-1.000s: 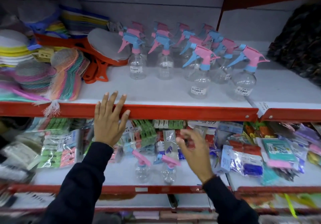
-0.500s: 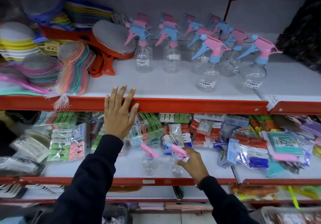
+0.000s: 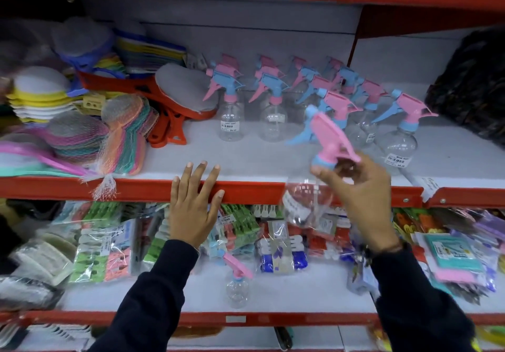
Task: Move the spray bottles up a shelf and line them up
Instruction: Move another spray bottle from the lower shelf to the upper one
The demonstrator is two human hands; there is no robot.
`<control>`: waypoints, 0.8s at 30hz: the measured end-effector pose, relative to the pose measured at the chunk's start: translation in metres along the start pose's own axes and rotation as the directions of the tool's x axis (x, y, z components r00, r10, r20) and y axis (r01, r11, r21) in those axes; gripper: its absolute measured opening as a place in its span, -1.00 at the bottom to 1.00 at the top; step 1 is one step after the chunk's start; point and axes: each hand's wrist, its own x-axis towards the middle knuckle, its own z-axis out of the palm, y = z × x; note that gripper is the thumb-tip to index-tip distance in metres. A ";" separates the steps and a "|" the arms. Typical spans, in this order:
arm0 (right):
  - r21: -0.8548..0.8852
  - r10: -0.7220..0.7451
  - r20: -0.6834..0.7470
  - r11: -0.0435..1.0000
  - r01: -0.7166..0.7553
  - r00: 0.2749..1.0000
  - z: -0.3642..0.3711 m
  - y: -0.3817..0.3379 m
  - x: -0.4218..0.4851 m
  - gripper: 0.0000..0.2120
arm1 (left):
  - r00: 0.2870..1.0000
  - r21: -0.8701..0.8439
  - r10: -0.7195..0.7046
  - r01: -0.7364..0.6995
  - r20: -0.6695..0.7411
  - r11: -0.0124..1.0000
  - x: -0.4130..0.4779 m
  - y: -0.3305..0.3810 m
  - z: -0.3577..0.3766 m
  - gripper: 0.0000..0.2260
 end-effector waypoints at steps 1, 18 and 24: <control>-0.006 -0.028 -0.033 1.000 0.028 0.999 0.005 -0.006 0.013 -0.67 | 1.000 -0.005 0.002 -0.002 0.004 1.000 0.000 0.000 0.000 -0.55; -0.071 -0.059 -0.194 0.996 0.046 0.979 0.104 0.039 0.101 -0.69 | 1.000 0.002 0.025 -0.025 0.017 1.000 0.002 -0.006 0.002 -0.56; -0.092 -0.043 -0.195 0.995 0.025 0.980 0.101 0.042 0.102 -0.71 | 0.999 0.005 0.029 -0.029 0.020 1.000 0.002 -0.005 0.002 -0.56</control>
